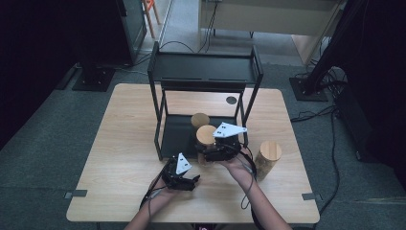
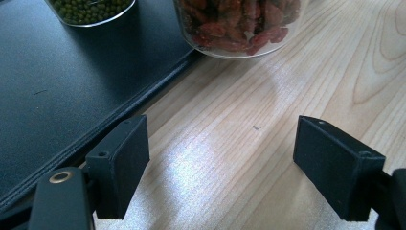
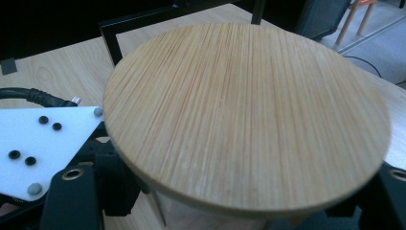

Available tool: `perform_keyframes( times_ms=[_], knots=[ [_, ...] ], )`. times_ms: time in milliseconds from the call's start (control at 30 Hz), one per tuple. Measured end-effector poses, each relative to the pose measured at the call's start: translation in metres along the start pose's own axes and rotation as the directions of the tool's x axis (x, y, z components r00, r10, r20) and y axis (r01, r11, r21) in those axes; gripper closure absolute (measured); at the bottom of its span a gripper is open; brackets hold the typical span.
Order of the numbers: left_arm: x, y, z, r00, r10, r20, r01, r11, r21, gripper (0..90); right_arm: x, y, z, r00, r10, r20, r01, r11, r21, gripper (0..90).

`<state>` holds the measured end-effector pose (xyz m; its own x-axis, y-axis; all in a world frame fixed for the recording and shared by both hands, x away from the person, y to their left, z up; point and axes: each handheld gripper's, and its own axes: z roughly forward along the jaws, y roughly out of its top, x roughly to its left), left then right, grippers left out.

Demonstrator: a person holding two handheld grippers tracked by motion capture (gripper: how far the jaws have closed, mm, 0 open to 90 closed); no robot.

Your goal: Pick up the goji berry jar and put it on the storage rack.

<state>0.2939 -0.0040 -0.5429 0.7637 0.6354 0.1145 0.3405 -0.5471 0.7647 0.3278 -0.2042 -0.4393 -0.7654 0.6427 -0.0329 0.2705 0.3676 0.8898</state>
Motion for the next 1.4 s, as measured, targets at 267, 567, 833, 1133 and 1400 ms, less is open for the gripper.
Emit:
perform_keyframes(
  times_ms=[267, 567, 833, 1133, 1400],
  knots=[
    [0.000, 0.000, 0.000, 1.0000, 0.001, 0.001, -0.001, 1.0000, 0.003, 20.2, -0.001, 0.003, 0.005, 1.0000, 0.002, 0.002, -0.002, 1.000, 0.001, 25.2],
    [0.000, 0.000, 0.000, 1.0000, 0.005, -0.001, -0.005, 1.0000, 0.001, 20.2, -0.002, 0.005, 0.010, 0.9999, 0.011, 0.003, -0.011, 1.000, -0.006, 25.1],
    [0.000, 0.000, 0.000, 1.0000, 0.007, -0.001, -0.007, 1.0000, 0.002, 20.2, -0.003, 0.005, 0.013, 0.9994, 0.020, 0.027, -0.019, 1.000, -0.015, 25.2],
    [-0.001, 0.000, 0.000, 1.0000, 0.007, 0.002, -0.007, 1.0000, 0.004, 20.2, -0.008, 0.005, 0.016, 0.9990, 0.032, 0.030, -0.032, 0.999, -0.009, 25.2],
    [-0.001, 0.000, 0.000, 0.9999, 0.010, 0.002, -0.010, 0.9999, 0.006, 20.2, -0.009, 0.007, 0.021, 0.9984, 0.047, 0.031, -0.047, 0.999, -0.009, 25.2]
  ],
)
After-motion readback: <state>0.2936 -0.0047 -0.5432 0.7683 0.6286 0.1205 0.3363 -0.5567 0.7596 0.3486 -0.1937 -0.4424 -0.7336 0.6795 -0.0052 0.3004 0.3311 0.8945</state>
